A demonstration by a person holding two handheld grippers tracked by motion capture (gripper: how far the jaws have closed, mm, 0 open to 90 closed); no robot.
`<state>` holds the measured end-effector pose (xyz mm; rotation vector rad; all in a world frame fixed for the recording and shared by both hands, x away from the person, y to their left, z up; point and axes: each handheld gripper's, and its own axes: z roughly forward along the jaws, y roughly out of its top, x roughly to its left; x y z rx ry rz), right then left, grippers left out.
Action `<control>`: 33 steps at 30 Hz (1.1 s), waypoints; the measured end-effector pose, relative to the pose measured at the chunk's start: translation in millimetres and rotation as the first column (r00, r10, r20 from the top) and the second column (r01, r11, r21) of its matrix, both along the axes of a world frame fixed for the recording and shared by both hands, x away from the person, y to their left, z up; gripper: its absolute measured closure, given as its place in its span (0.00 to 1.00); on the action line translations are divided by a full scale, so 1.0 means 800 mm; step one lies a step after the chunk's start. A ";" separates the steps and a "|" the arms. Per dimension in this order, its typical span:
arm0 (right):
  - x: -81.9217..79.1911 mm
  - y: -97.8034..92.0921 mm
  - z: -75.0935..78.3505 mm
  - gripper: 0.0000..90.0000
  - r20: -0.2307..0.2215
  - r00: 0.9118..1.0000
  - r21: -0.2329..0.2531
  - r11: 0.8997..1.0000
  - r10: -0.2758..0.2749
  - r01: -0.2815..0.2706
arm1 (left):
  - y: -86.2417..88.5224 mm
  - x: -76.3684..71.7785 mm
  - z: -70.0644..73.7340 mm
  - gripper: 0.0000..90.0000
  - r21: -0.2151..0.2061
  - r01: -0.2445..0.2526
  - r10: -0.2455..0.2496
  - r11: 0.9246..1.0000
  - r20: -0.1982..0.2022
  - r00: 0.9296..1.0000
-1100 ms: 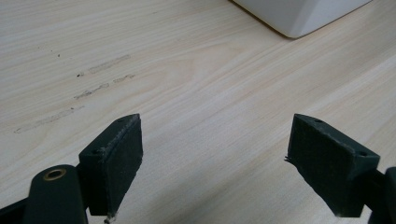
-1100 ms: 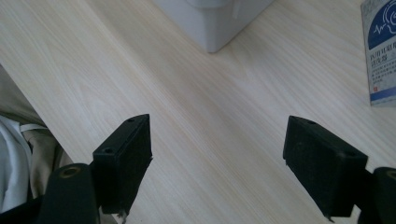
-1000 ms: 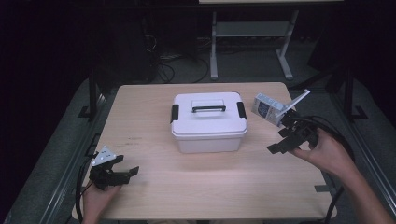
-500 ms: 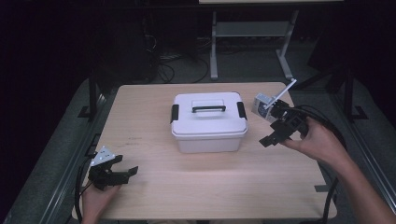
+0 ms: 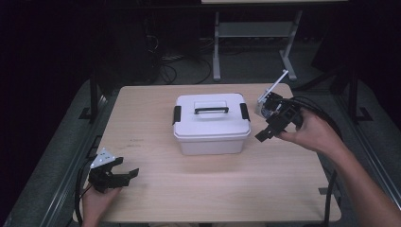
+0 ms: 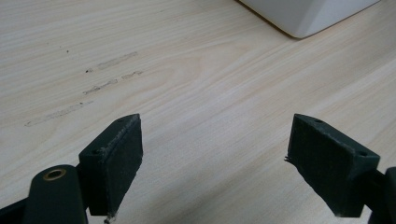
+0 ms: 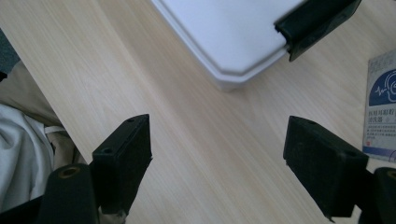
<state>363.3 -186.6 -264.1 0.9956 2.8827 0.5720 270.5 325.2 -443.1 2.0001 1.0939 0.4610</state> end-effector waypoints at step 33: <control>0.067 0.079 0.036 0.26 -0.002 0.994 -0.058 0.992 0.108 -0.108 | 0.007 -0.001 -0.002 0.19 -0.014 -0.004 0.004 1.000 -0.004 1.000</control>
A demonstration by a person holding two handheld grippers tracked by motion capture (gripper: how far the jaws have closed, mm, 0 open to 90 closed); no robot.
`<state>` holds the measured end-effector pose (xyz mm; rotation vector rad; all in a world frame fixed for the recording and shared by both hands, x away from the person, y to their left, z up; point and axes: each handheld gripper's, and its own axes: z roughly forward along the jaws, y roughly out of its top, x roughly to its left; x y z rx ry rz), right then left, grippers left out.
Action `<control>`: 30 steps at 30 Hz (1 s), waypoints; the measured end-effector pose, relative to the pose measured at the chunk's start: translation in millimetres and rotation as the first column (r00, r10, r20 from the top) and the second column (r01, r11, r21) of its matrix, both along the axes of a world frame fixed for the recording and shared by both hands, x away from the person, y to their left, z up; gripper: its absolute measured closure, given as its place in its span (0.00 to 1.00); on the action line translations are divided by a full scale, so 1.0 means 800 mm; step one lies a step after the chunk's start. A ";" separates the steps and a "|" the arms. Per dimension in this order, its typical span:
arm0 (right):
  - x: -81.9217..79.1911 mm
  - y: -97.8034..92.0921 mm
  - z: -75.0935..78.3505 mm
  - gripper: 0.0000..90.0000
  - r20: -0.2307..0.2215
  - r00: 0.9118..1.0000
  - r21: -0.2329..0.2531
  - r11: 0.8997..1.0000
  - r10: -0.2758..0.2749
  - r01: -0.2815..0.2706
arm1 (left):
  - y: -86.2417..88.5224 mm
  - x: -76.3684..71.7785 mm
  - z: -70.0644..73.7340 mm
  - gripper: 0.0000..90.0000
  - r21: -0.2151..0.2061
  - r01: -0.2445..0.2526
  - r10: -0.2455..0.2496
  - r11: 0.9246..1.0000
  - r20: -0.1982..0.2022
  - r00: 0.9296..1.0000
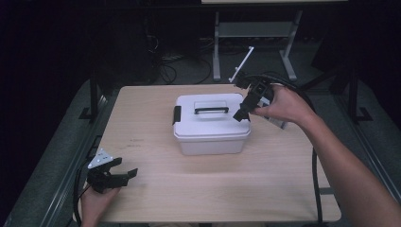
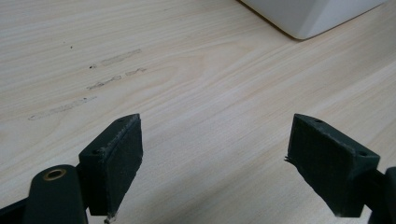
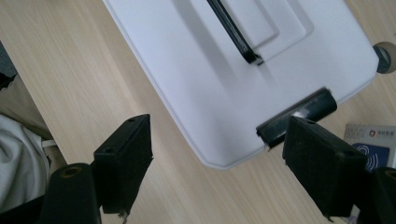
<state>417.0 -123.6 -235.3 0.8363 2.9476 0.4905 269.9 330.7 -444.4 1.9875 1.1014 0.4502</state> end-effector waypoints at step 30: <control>0.045 0.077 -0.012 0.26 -0.017 0.993 -0.025 0.993 0.116 -0.116 | 0.004 0.000 0.000 0.19 -0.007 -0.005 0.005 1.000 0.000 1.000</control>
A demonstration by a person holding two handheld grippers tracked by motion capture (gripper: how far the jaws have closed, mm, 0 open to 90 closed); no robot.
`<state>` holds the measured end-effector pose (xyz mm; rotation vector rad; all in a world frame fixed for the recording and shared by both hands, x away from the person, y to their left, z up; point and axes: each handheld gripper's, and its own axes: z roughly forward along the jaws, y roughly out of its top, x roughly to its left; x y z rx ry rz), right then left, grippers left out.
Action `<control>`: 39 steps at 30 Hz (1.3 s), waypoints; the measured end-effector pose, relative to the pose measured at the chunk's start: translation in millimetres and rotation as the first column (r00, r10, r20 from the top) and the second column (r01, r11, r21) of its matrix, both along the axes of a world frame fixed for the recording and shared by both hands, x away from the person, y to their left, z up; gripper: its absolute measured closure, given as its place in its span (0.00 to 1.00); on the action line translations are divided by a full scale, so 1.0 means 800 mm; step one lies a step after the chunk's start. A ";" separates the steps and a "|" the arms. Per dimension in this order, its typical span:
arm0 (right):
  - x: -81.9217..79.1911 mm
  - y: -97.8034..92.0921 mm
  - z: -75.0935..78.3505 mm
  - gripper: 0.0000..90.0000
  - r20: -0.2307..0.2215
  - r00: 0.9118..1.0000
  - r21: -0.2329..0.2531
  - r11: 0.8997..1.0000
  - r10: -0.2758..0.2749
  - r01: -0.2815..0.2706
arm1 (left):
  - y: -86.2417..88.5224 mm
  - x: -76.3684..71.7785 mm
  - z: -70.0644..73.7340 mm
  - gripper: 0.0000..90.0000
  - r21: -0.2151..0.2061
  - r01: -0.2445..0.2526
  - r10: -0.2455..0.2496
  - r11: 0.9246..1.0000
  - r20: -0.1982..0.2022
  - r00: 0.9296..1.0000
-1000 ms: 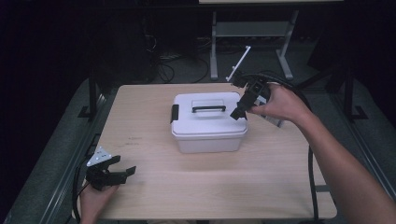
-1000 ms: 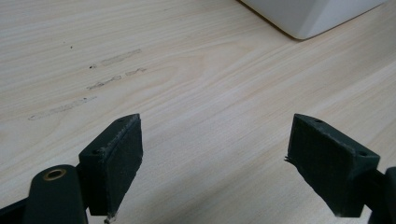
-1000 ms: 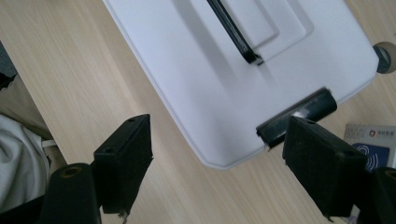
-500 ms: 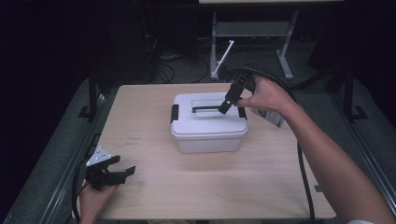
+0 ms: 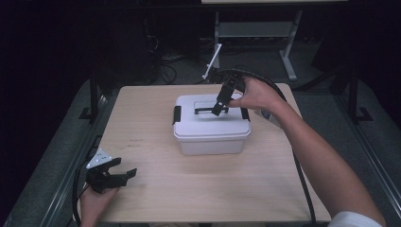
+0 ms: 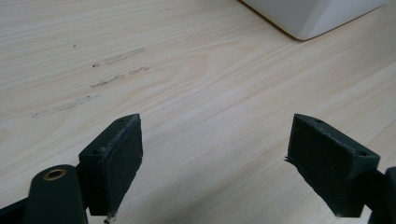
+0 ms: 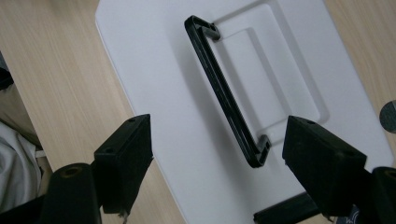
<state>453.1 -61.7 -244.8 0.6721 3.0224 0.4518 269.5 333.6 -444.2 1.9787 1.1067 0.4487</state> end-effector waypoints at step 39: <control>0.025 0.032 -0.033 0.65 0.043 0.994 -0.078 0.993 0.097 -0.093 | 0.003 0.000 0.001 0.19 -0.009 -0.006 0.006 1.000 0.000 1.000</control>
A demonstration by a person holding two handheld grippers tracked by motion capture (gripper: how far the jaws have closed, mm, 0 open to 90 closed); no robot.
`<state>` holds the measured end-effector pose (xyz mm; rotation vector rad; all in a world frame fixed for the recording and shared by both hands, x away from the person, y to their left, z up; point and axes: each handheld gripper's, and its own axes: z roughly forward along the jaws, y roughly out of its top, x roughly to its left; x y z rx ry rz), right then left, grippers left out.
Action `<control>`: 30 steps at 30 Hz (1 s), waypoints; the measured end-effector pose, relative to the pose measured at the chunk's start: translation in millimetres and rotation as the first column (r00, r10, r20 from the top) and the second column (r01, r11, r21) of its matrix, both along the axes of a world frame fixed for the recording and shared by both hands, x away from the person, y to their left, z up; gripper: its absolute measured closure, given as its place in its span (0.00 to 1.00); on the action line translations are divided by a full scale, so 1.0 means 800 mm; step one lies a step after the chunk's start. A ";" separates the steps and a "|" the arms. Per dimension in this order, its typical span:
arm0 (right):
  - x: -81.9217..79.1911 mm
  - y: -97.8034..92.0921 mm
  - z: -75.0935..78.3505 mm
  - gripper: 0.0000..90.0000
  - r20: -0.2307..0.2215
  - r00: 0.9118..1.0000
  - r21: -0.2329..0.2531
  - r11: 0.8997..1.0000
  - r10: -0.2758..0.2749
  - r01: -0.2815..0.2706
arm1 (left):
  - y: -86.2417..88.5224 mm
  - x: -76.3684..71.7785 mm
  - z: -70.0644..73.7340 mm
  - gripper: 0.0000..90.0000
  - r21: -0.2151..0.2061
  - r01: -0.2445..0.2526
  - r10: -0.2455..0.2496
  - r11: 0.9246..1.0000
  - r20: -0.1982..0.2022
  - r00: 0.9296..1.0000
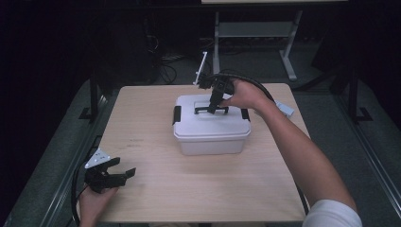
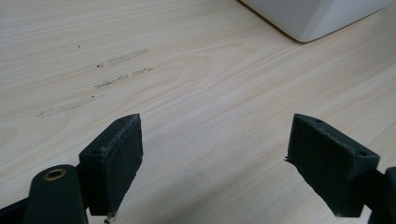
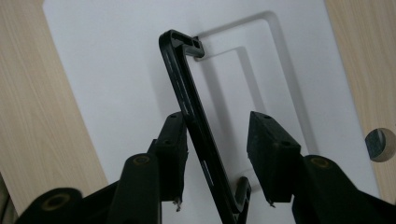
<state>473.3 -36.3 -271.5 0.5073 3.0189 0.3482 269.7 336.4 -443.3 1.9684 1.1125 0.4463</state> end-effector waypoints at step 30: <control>0.004 0.000 0.007 0.88 0.021 0.995 0.003 0.995 0.101 -0.101 | 0.001 0.001 -0.001 0.19 -0.011 -0.001 0.001 1.000 -0.006 1.000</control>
